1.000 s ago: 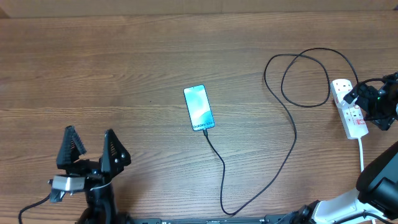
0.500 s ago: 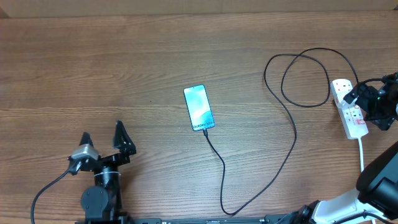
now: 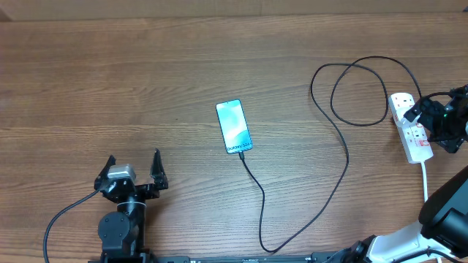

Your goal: Plug charger to phone and switch on socket

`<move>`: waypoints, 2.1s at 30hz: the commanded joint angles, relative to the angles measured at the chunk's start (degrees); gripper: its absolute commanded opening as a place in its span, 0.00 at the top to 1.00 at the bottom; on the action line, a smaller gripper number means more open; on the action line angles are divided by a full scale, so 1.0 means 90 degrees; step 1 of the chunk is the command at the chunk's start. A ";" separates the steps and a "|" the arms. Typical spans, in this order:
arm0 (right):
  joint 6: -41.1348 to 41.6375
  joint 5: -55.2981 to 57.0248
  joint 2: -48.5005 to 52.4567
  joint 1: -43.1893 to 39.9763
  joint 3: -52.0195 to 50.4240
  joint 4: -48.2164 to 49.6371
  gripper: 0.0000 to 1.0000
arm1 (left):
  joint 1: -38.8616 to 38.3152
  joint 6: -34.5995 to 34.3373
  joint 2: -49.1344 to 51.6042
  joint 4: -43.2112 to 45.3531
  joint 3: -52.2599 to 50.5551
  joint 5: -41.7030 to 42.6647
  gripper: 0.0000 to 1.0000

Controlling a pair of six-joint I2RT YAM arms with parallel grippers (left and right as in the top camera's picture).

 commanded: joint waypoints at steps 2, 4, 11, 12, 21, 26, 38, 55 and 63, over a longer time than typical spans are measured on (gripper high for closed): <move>-0.0027 0.0058 -0.0085 0.0000 -0.0032 0.0039 0.00 | -0.0046 0.0338 -0.0063 -0.0007 -0.0019 0.0204 0.00; -0.0027 0.0058 -0.0085 0.0000 -0.0032 0.0039 0.00 | -0.0046 0.0338 -0.0063 -0.0007 -0.0019 0.0206 0.00; -0.0027 0.0058 -0.0085 0.0000 -0.0032 0.0039 0.00 | -0.0044 0.0338 -0.0058 -0.0010 -0.0019 0.0206 0.00; -0.0027 0.0058 -0.0085 0.0000 -0.0032 0.0039 0.00 | -0.0044 0.0338 -0.0058 -0.0010 -0.0019 0.0206 0.00; -0.0027 0.0058 -0.0085 0.0000 -0.0032 0.0036 0.00 | -0.0044 0.0338 -0.0058 -0.0010 -0.0019 0.0206 0.01; -0.0027 0.0058 -0.0085 0.0000 -0.0032 0.0036 0.00 | -0.0044 0.0338 -0.0056 -0.0010 -0.0019 0.0206 0.00; -0.0027 0.0058 -0.0085 0.0000 -0.0032 0.0039 0.00 | -0.0044 0.0338 -0.0056 -0.0010 -0.0019 0.0206 0.01; -0.0027 0.0058 -0.0262 0.0000 -0.0032 0.0056 0.00 | -0.0044 0.0338 -0.0056 -0.0010 -0.0019 0.0206 0.00; -0.0027 0.0058 -0.1894 0.0053 -0.0032 0.0056 0.00 | -0.0044 0.0338 -0.0056 -0.0010 -0.0019 0.0206 0.00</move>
